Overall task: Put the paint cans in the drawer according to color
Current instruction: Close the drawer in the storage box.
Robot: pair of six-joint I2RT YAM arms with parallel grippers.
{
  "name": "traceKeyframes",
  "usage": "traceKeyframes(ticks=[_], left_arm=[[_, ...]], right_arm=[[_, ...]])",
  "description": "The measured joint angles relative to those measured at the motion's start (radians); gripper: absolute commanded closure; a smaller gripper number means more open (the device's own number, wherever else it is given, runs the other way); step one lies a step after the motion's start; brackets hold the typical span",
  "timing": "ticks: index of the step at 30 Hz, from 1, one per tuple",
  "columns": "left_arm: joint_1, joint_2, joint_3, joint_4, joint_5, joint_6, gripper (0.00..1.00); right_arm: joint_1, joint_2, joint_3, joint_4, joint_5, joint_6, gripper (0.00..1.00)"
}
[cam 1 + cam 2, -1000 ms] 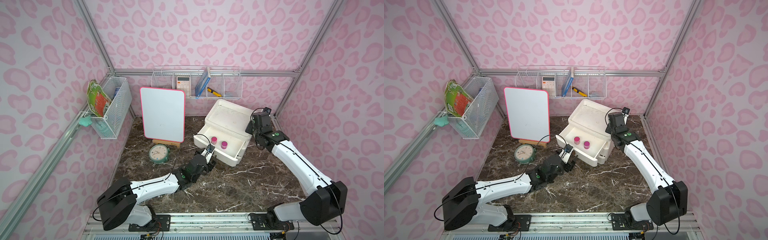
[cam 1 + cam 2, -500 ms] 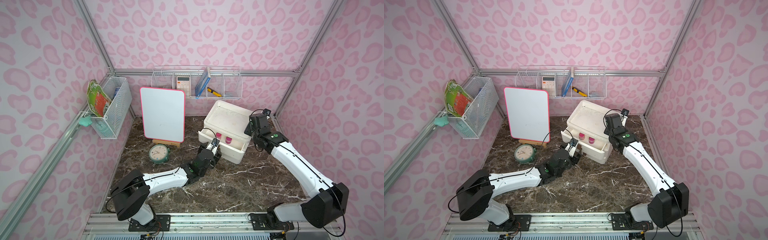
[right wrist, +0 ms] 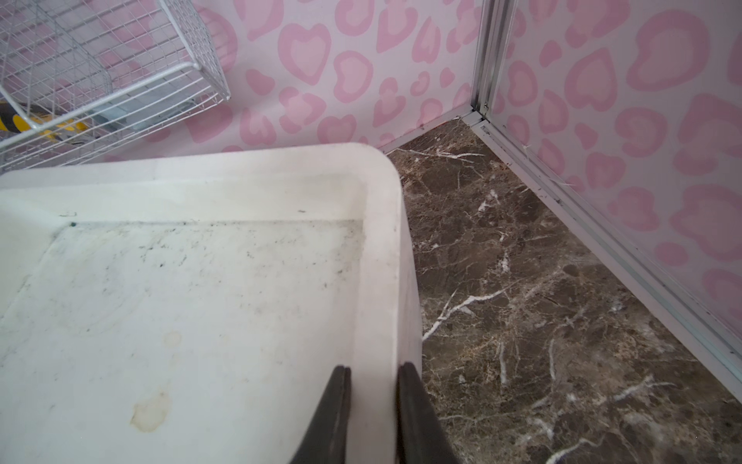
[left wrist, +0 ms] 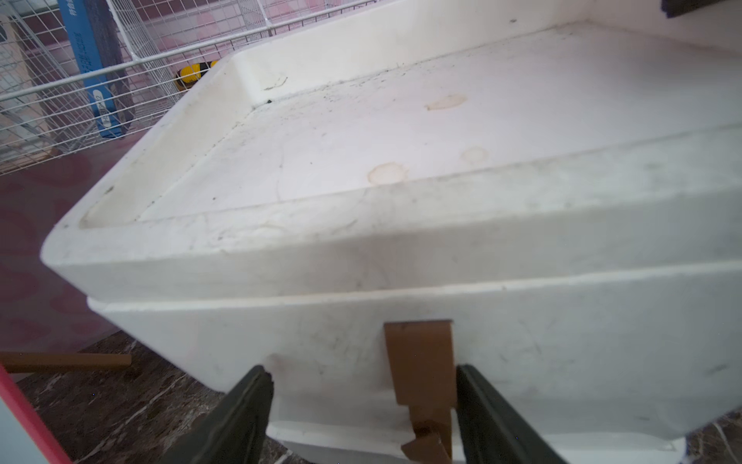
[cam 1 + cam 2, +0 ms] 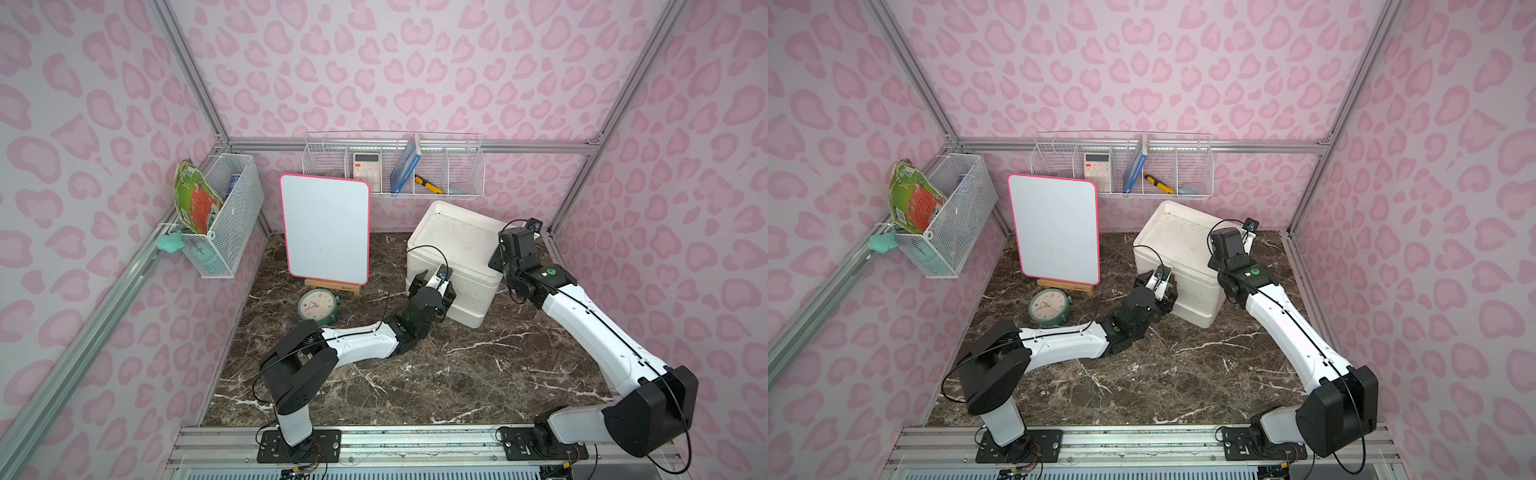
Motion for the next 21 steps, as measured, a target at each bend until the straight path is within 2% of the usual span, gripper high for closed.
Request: traceKeyframes(ticks=[3,6,9,16,21], left_arm=[[0.002,0.009,0.009,-0.001,0.002,0.0,0.22],[0.005,0.009,0.01,-0.002,0.003,-0.002,0.2],[0.007,-0.015,-0.018,0.01,0.01,-0.009,0.18],[0.008,-0.258,-0.159,0.023,0.032,-0.041,0.15],[0.08,-0.478,-0.249,-0.088,0.067,-0.133,0.15]], right_arm=[[-0.001,0.0,-0.006,0.012,0.003,0.0,0.78],[-0.006,-0.006,-0.011,0.014,-0.006,-0.005,0.56],[-0.009,-0.033,-0.011,0.023,-0.048,-0.027,0.38],[-0.092,-0.226,-0.095,0.131,-0.098,-0.15,0.04],[-0.173,-0.466,-0.356,0.31,-0.144,-0.323,0.02]])
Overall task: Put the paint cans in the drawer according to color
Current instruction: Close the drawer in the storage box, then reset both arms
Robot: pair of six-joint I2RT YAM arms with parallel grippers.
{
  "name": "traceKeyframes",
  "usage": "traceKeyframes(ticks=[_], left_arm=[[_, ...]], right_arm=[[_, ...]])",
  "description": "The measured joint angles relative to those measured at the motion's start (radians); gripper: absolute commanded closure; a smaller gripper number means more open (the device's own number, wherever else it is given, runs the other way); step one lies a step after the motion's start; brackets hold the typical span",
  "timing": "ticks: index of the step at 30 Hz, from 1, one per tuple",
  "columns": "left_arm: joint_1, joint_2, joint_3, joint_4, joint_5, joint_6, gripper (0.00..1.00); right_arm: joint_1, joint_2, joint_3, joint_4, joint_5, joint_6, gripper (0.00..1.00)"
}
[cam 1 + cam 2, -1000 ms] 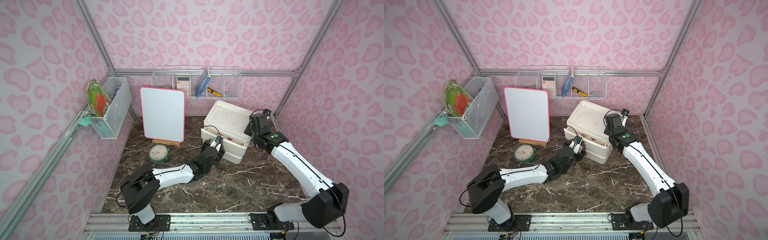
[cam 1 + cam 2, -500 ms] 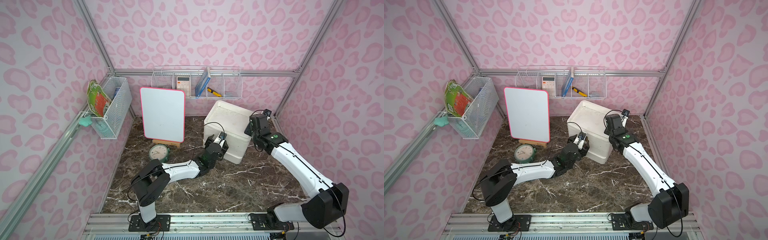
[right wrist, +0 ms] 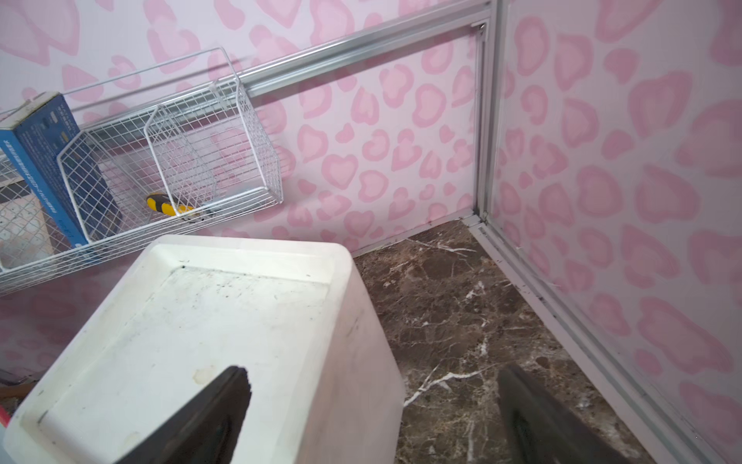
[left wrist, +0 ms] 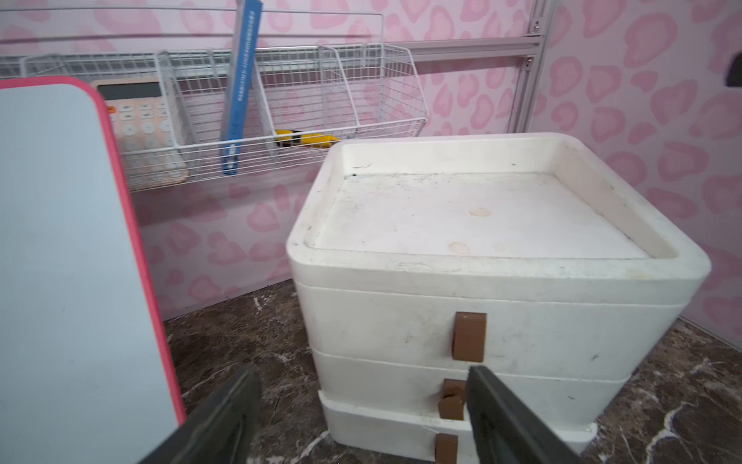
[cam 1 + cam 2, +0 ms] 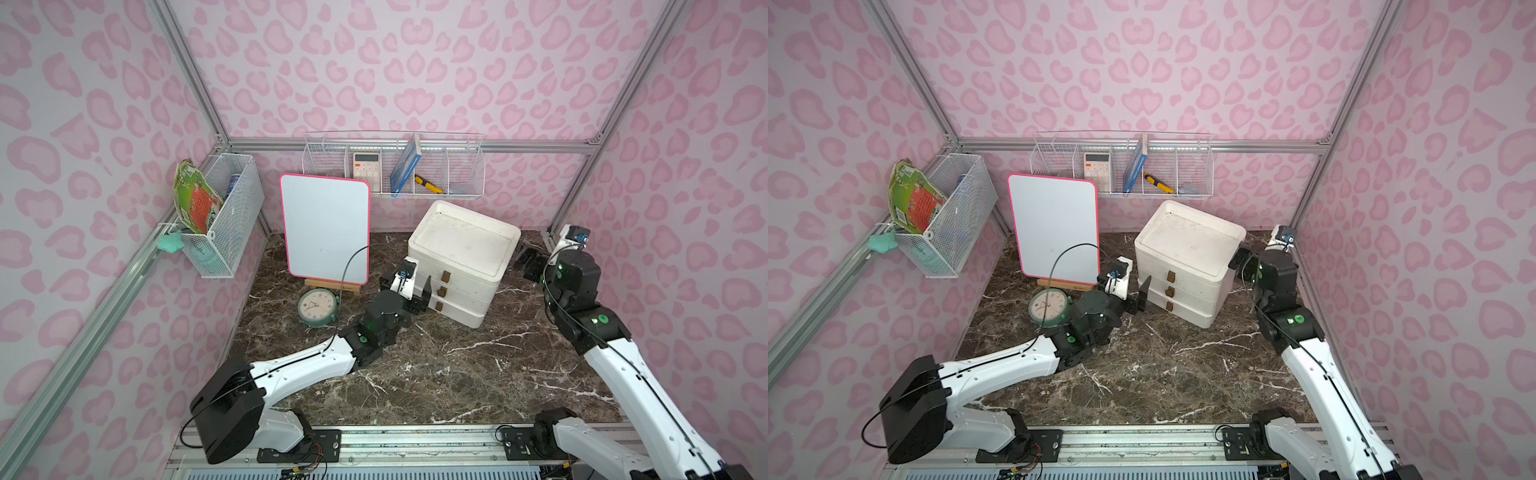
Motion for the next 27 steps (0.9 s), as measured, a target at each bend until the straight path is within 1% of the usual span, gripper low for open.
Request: traceKeyframes(ticks=[4,7,10,13,17,19,23,27], left_arm=[[0.147,-0.169,-0.036,-0.171,0.04,-0.138,0.15],[0.278,-0.261,-0.047,-0.294,0.066,-0.231,0.15],[0.399,-0.307,-0.052,-0.403,0.1,-0.291,0.16],[0.519,-0.33,-0.064,-0.485,0.131,-0.329,0.16],[0.656,-0.355,-0.111,-0.521,0.148,-0.364,0.16],[0.705,-0.359,-0.136,-0.522,0.151,-0.365,0.16],[0.774,-0.352,-0.18,-0.51,0.14,-0.363,0.16],[0.798,-0.33,-0.207,-0.473,0.11,-0.33,0.16]], right_arm=[[-0.097,-0.144,-0.265,0.159,-0.022,-0.093,0.02],[-0.172,-0.183,-0.45,0.291,-0.039,-0.103,0.02],[-0.22,-0.151,-0.616,0.443,-0.083,-0.103,0.02],[-0.243,-0.069,-0.72,0.606,-0.114,-0.119,0.02],[-0.243,0.053,-0.797,0.832,-0.187,-0.167,0.02],[-0.244,0.117,-0.803,0.922,-0.213,-0.197,0.02],[-0.23,0.277,-0.802,1.12,-0.273,-0.259,0.02],[-0.197,0.429,-0.787,1.267,-0.306,-0.341,0.02]])
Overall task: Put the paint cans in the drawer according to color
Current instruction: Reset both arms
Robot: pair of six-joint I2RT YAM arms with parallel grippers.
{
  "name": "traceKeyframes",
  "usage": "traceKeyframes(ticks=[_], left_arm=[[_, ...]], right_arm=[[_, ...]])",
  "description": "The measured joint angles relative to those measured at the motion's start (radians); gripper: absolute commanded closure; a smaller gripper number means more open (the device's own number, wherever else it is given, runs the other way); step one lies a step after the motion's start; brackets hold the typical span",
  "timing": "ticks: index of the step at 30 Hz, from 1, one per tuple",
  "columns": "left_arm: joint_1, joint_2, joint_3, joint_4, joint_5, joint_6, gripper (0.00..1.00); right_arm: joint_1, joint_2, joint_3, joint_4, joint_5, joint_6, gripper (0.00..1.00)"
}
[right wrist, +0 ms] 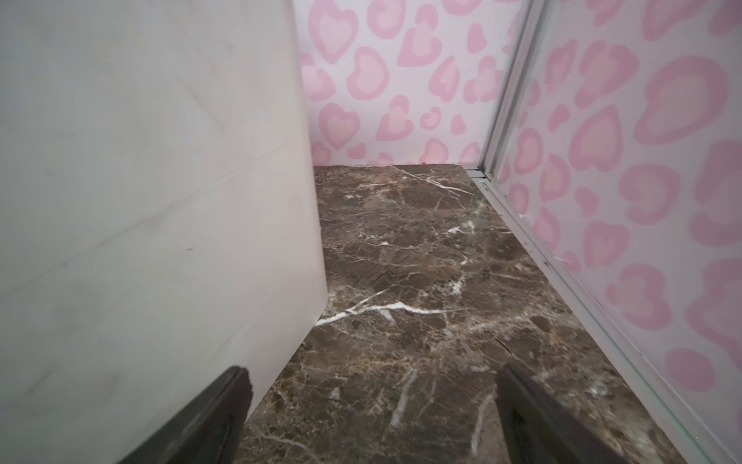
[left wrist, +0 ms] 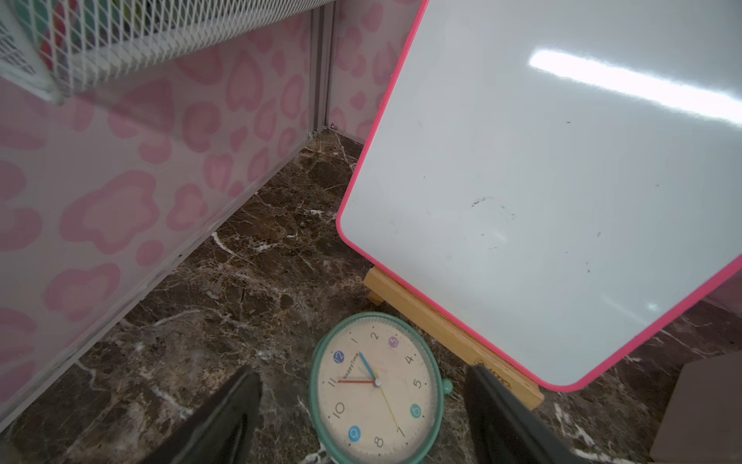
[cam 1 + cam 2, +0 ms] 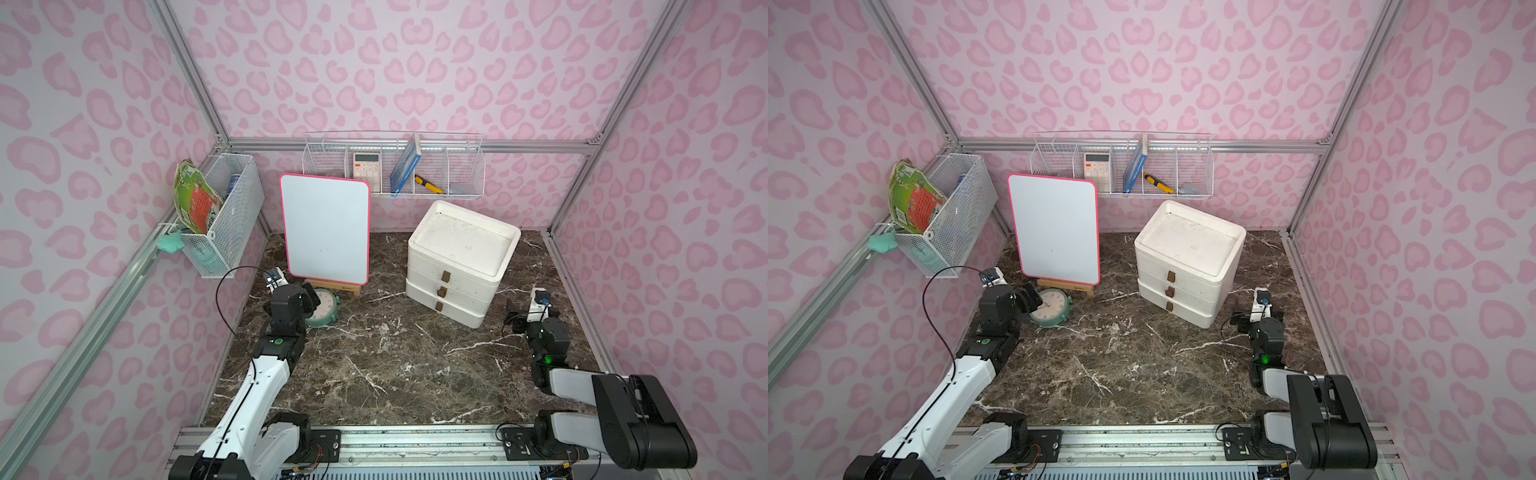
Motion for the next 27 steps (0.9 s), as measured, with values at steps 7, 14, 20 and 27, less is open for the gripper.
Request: traceKeyframes(ticks=[7,14,20,27], left_arm=[[0.019,0.064,-0.047,0.101,-0.05,0.078,0.16],[0.053,0.183,-0.09,0.267,-0.043,0.178,0.16],[0.107,0.34,-0.118,0.445,0.071,0.244,0.17],[0.116,0.422,-0.081,0.576,0.21,0.324,0.18]], right_arm=[[-0.014,0.202,-0.026,0.223,0.029,-0.046,0.02],[-0.071,0.186,0.0,0.296,0.071,0.024,0.02],[-0.075,0.203,0.005,0.306,0.066,0.04,0.02],[-0.075,0.215,0.001,0.315,0.066,0.043,0.02]])
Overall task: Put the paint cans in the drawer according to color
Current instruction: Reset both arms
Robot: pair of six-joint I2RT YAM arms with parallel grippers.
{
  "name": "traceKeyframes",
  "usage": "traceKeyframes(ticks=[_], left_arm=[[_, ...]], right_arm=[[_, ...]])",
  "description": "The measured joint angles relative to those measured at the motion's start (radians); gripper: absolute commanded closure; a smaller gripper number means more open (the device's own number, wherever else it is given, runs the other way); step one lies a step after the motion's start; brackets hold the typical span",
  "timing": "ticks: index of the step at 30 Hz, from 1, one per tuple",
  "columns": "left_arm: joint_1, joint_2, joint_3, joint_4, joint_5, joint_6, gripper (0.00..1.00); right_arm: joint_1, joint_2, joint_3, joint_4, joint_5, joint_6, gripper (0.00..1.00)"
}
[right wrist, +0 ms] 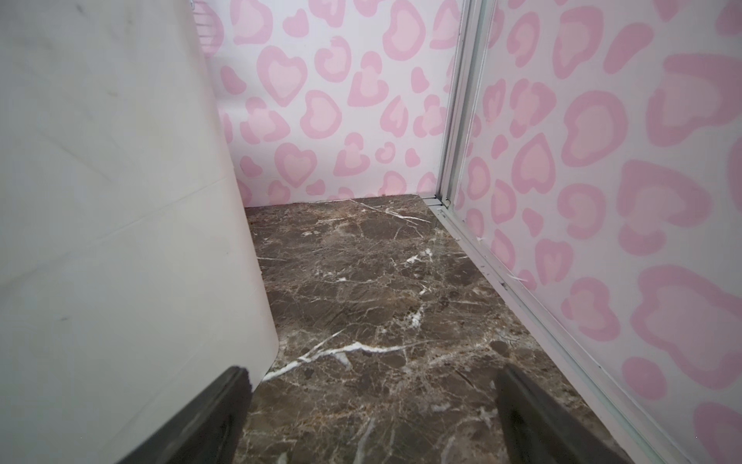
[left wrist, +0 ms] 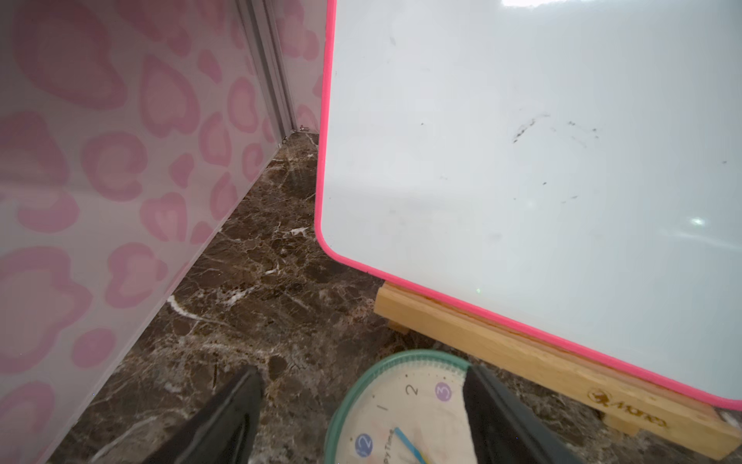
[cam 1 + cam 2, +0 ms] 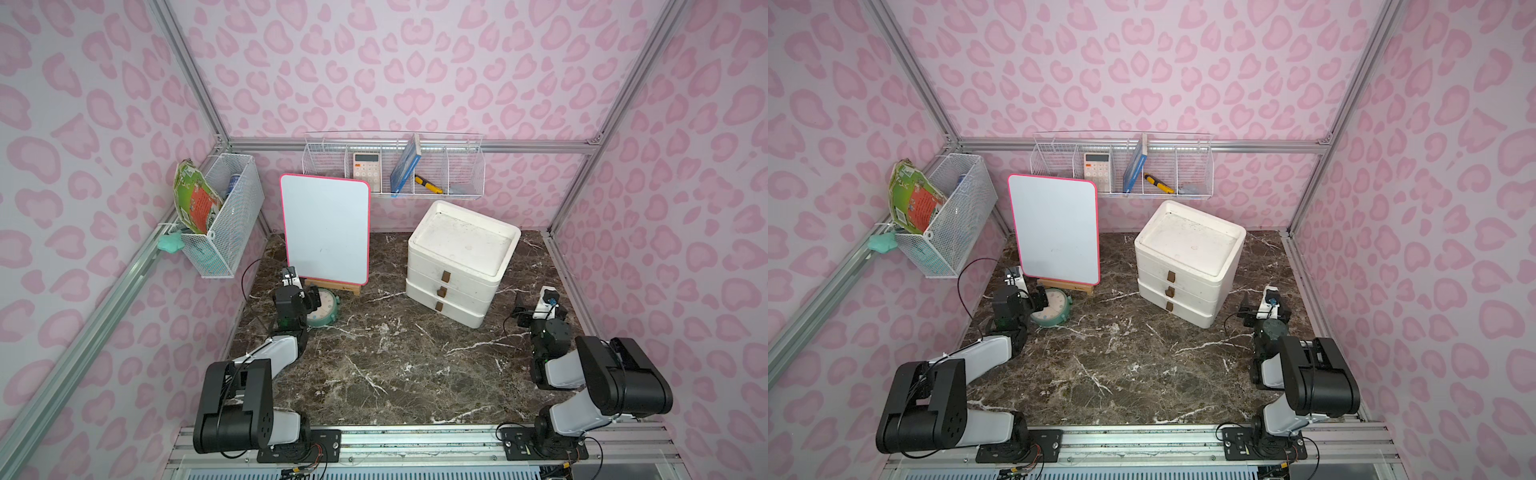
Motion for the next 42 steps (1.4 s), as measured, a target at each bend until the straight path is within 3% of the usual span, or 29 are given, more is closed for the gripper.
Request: traceKeyframes(ticks=[5,13,18,24,26,27,42], left_arm=[[0.0,-0.026,0.048,-0.064,0.036,0.003,0.18],[0.003,-0.111,-0.028,-0.166,0.005,-0.042,0.18],[0.009,-0.028,-0.077,-0.085,0.007,-0.068,0.19],[0.009,0.154,-0.139,0.157,0.044,-0.072,0.17],[0.009,0.163,-0.135,0.188,0.041,-0.066,0.14],[0.009,0.164,-0.124,0.187,0.028,-0.067,0.01],[0.012,0.148,-0.095,0.166,-0.021,-0.1,0.01]], right_arm=[[0.0,0.001,0.0,0.002,0.0,0.0,0.02],[0.0,0.002,0.0,0.002,0.0,0.0,0.02],[0.0,0.002,0.0,0.002,0.0,0.0,0.02],[0.0,0.002,0.0,0.002,0.0,0.0,0.02],[0.0,0.002,0.0,0.002,0.0,0.0,0.01],[0.001,0.002,0.0,0.002,0.0,0.0,0.01],[0.063,0.008,0.033,-0.01,0.064,-0.037,0.01]])
